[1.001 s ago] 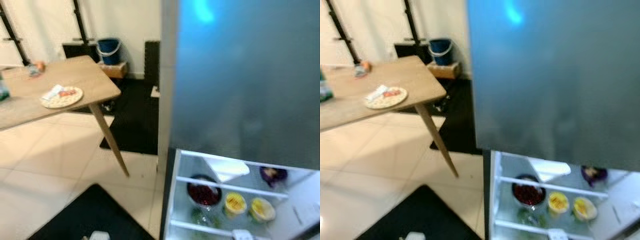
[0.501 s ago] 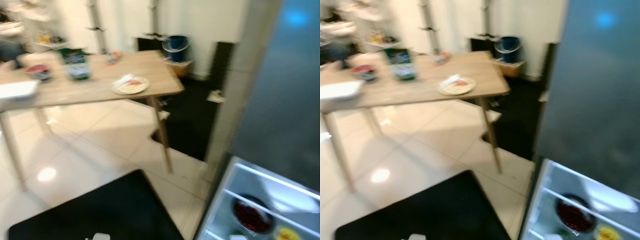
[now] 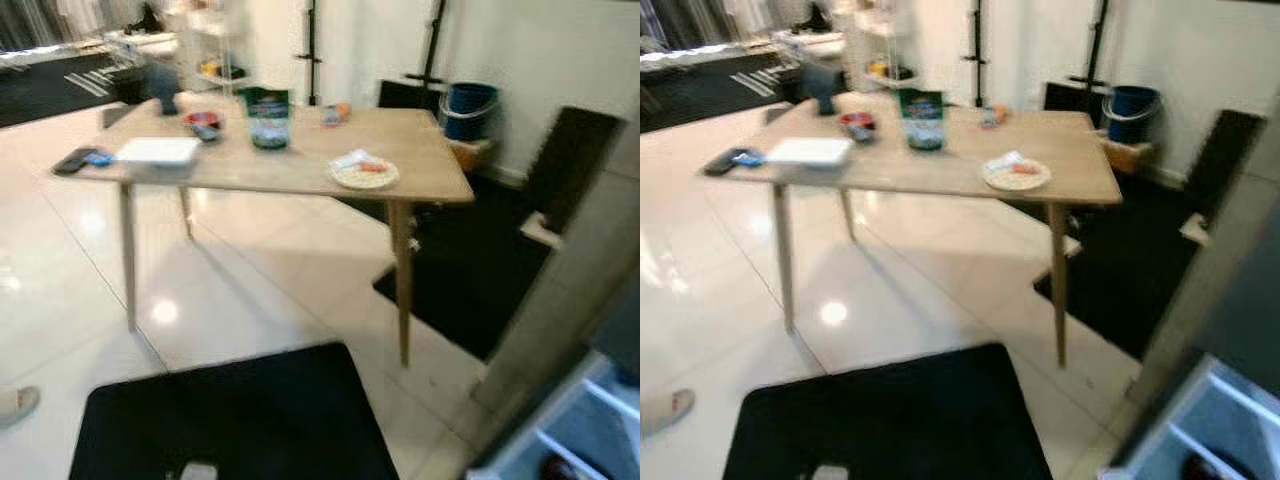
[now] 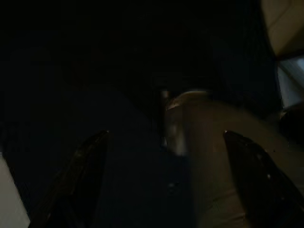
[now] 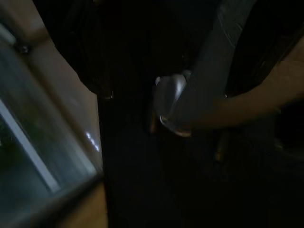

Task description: Restocking fridge

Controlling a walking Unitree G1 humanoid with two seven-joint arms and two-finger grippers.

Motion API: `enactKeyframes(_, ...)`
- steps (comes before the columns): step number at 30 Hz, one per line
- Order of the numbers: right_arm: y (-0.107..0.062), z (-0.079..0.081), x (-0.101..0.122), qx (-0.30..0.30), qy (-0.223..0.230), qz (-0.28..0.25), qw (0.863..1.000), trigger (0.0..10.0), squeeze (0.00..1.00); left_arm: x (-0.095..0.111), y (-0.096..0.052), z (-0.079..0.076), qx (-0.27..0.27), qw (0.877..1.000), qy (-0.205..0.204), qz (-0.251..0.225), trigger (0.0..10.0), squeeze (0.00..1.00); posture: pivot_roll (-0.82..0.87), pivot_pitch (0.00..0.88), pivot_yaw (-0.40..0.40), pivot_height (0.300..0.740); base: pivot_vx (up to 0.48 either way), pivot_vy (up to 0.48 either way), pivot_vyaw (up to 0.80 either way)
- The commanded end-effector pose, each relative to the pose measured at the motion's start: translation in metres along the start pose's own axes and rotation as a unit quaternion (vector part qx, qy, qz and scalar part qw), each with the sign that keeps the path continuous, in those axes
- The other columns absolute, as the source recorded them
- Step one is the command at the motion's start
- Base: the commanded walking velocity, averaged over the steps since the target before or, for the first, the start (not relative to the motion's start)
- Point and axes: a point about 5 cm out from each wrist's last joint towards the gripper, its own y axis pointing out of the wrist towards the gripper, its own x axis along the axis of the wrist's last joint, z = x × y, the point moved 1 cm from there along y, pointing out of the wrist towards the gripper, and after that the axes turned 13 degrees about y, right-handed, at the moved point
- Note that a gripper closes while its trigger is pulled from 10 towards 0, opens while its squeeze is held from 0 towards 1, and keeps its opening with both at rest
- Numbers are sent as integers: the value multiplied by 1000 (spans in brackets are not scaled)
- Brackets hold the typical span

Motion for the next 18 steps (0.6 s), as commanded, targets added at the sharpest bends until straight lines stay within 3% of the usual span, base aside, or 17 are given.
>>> enactKeyframes(1, -3, -7, -6, -9, -2, 9, 1000, 10000, 0, -9, -1, -5, -9, 1000, 3, 19, 10000, 0, -75, 0, -29, 740, 0, 0, 775)
enactKeyframes(18, -2, -5, 0, -4, -13, 1, 1000, 10000, 0, -6, 0, -7, -7, 1000, -1, 17, 10000, 0, -81, 0, -34, 740, 0, 0, 755)
